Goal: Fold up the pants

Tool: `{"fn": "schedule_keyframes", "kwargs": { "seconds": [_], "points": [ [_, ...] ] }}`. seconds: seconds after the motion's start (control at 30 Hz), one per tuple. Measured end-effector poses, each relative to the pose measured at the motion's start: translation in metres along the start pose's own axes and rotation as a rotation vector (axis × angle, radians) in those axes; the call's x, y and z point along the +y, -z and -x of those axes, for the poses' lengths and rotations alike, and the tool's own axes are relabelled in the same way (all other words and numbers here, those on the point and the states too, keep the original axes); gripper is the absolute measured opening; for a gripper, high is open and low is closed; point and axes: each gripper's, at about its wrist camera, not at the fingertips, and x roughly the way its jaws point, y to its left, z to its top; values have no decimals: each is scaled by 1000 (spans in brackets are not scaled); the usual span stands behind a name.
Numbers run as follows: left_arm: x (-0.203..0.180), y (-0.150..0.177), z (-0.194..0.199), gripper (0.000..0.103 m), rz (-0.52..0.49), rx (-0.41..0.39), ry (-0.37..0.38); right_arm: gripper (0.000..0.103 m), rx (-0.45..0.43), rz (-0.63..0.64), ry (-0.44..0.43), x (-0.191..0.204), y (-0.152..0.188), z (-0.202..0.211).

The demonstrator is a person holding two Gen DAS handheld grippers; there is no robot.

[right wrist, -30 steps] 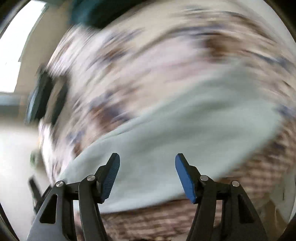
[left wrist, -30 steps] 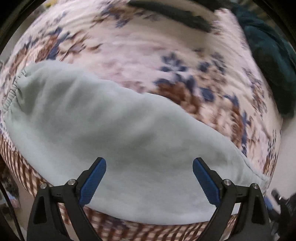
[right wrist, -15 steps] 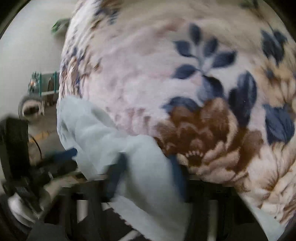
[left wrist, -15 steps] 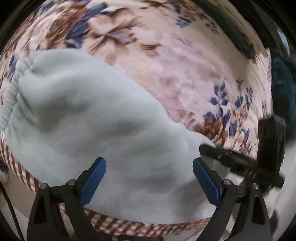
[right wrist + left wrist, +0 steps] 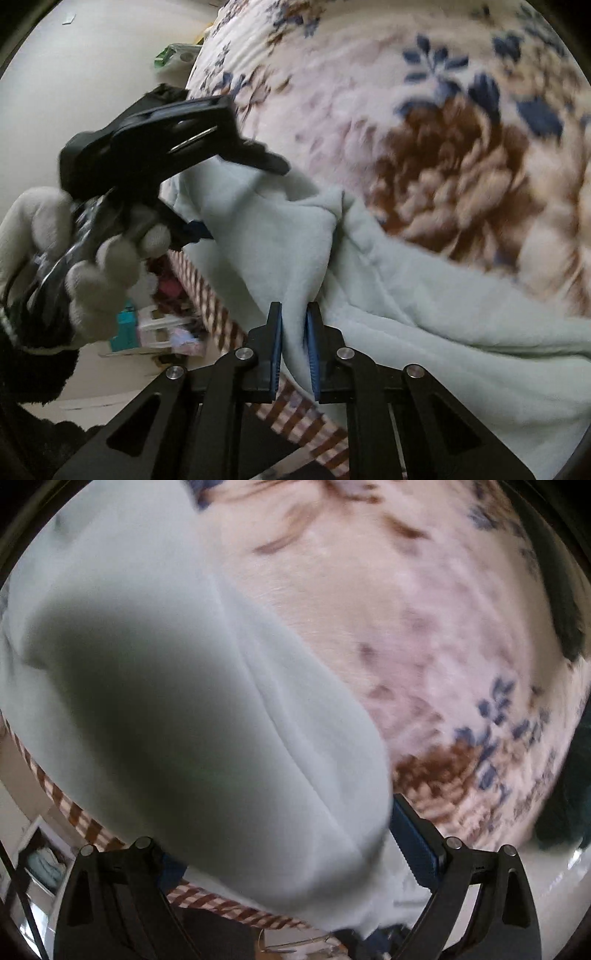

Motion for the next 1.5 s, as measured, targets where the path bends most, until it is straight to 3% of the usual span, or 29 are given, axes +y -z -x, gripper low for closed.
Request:
{"fn": "schedule_keyframes", "kwargs": {
  "seconds": [0.03, 0.13, 0.17, 0.2, 0.33, 0.47, 0.57, 0.6, 0.67, 0.77, 0.87, 0.9, 1.03, 1.13, 1.17, 1.23, 1.3, 1.4, 1.5],
  "points": [
    [3, 1, -1, 58, -3, -14, 3, 13, 2, -7, -22, -3, 3, -3],
    [14, 10, 0, 37, -25, -71, 13, 15, 33, -104, -128, -25, 0, -3],
    [16, 13, 3, 36, -37, -82, 21, 16, 19, -163, -185, -37, 0, 6],
    [19, 15, 5, 35, -44, -90, 33, 20, 10, -211, -240, -47, -4, 10],
    [30, 18, 11, 34, -55, -88, 54, 55, 4, -318, -363, -73, -26, 14],
    [34, 20, 13, 34, -56, -91, 77, 57, 113, -301, -338, -69, -51, -7],
    [37, 22, 15, 34, -60, -96, 100, 57, 118, -295, -398, -63, -69, -5],
    [37, 23, 15, 34, -70, -101, 109, 57, 132, -295, -378, -63, -74, -5],
    [36, 26, 14, 34, -83, -103, 116, 57, 237, -291, -305, -64, -80, -21],
    [37, 31, 13, 34, -91, -102, 138, 57, 446, -323, -374, -65, -74, -56],
    [45, 33, 16, 34, -102, -105, 158, 58, 562, -298, -442, -56, -66, -72],
    [46, 34, 15, 34, -109, -106, 166, 64, 571, -305, -462, -56, -66, -77],
    [48, 32, 12, 34, -115, -107, 199, 72, 539, -365, -513, -65, -77, -101],
    [48, 25, 13, 35, -99, -108, 229, 71, 524, -371, -584, -59, -81, -116],
    [49, 23, 14, 36, -81, -107, 244, 71, 506, -351, -584, -56, -82, -112],
    [50, 17, 17, 39, -46, -90, 306, 65, 466, -314, -683, -53, -84, -92],
    [48, 15, 21, 39, -26, -60, 342, 65, 401, -286, -722, -55, -86, -67],
    [42, 20, 39, 40, -46, -96, 354, 65, 334, -325, -664, -67, -92, -57],
    [42, 28, 58, 42, -65, -152, 343, 65, 357, -396, -558, -80, -96, -85]
  ]
}}
